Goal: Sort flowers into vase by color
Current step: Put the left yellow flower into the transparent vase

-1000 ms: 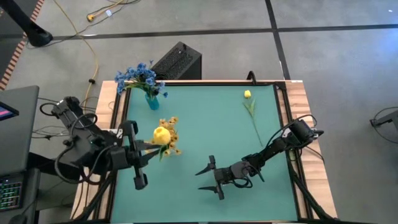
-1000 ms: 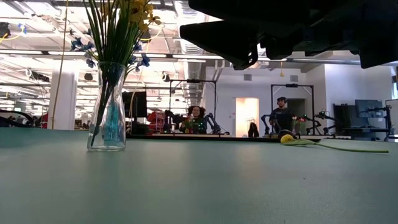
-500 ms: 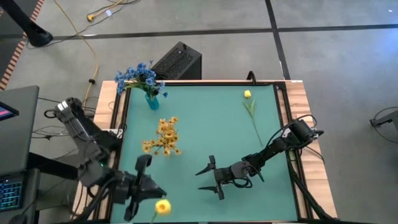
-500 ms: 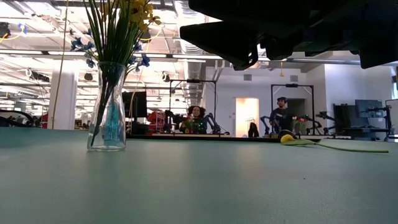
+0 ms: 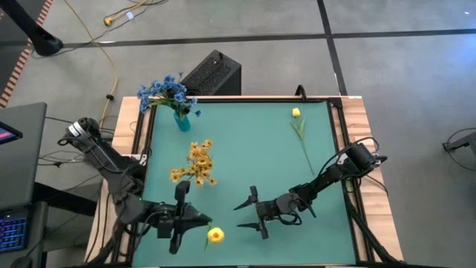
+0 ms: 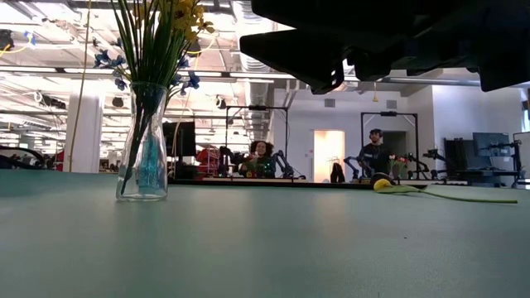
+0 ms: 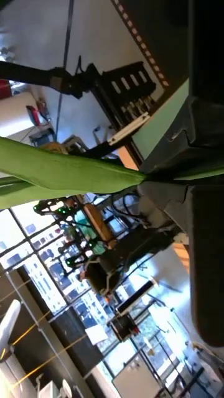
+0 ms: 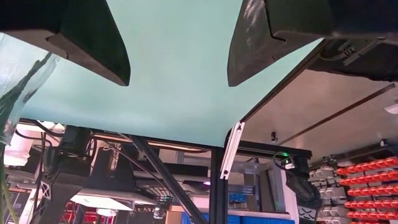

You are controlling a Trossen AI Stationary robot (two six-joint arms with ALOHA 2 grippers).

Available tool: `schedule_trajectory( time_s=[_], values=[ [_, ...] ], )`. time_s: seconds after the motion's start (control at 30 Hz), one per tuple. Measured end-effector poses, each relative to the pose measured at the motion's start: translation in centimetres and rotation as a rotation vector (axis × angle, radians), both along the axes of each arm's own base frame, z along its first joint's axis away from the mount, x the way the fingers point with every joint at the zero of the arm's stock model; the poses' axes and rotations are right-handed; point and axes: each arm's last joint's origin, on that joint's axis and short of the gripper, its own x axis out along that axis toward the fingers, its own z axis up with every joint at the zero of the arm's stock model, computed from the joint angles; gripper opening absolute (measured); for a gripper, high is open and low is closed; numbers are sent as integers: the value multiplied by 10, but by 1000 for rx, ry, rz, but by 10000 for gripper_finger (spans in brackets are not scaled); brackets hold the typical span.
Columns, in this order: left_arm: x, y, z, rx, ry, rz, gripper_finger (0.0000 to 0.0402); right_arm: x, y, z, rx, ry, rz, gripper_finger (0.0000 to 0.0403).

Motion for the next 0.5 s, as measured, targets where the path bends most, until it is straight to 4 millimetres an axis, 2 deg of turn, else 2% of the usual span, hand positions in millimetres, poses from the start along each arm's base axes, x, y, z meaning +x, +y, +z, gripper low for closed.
schedule_trajectory(
  time_s=[0.27,0.5],
  values=[
    [5,8,-26,61,15,37,0,0,0,0,-1,0,6,296],
    [8,13,-28,166,-1,70,0,0,0,0,-3,2,6,296]
  ],
)
